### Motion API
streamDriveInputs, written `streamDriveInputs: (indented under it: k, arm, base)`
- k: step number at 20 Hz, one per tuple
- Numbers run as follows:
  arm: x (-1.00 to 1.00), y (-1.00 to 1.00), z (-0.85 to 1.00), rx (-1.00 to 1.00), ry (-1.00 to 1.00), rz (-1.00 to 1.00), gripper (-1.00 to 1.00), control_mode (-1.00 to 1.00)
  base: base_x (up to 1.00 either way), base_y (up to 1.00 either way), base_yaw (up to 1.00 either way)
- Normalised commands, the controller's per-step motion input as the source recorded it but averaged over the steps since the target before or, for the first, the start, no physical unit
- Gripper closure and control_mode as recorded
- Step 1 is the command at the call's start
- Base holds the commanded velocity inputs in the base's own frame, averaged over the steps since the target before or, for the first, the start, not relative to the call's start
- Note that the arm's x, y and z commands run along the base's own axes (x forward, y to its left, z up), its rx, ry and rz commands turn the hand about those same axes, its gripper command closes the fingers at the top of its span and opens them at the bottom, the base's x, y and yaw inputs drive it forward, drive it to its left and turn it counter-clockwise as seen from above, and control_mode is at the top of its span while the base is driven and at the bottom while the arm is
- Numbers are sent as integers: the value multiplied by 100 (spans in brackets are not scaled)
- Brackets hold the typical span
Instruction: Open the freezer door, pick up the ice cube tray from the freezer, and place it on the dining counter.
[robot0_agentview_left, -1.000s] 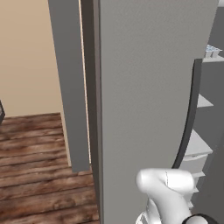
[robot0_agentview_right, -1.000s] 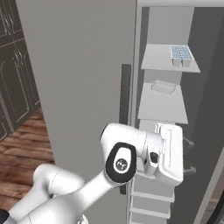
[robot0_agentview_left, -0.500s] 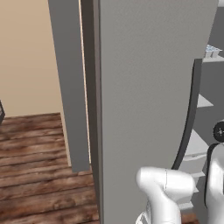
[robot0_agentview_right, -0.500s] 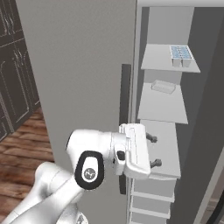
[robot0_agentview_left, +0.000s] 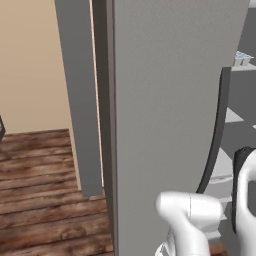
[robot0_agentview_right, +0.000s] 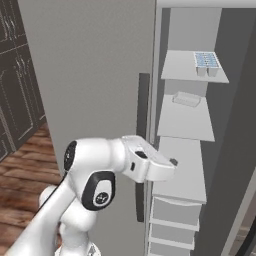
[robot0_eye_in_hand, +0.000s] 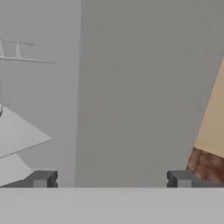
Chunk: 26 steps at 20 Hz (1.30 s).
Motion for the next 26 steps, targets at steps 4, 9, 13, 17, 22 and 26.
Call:
streamDriveInputs:
  k: [4, 9, 13, 17, 22, 26]
  arm:
    - [29, 0, 60, 19, 28, 23, -100, -100]
    - [24, 1, 37, 17, 21, 18, -100, -100]
    - [16, 11, 0, 13, 7, 13, -100, -100]
    - [1, 25, -10, 9, 2, 8, -100, -100]
    - [3, 23, -15, 5, 0, 6, -100, -100]
    - [12, 34, -44, 0, 0, 2, -100, -100]
  base:
    - [0, 0, 0]
    - [0, 0, 0]
    - [0, 0, 0]
    - [0, 0, 0]
    - [0, 0, 0]
    - [0, 0, 0]
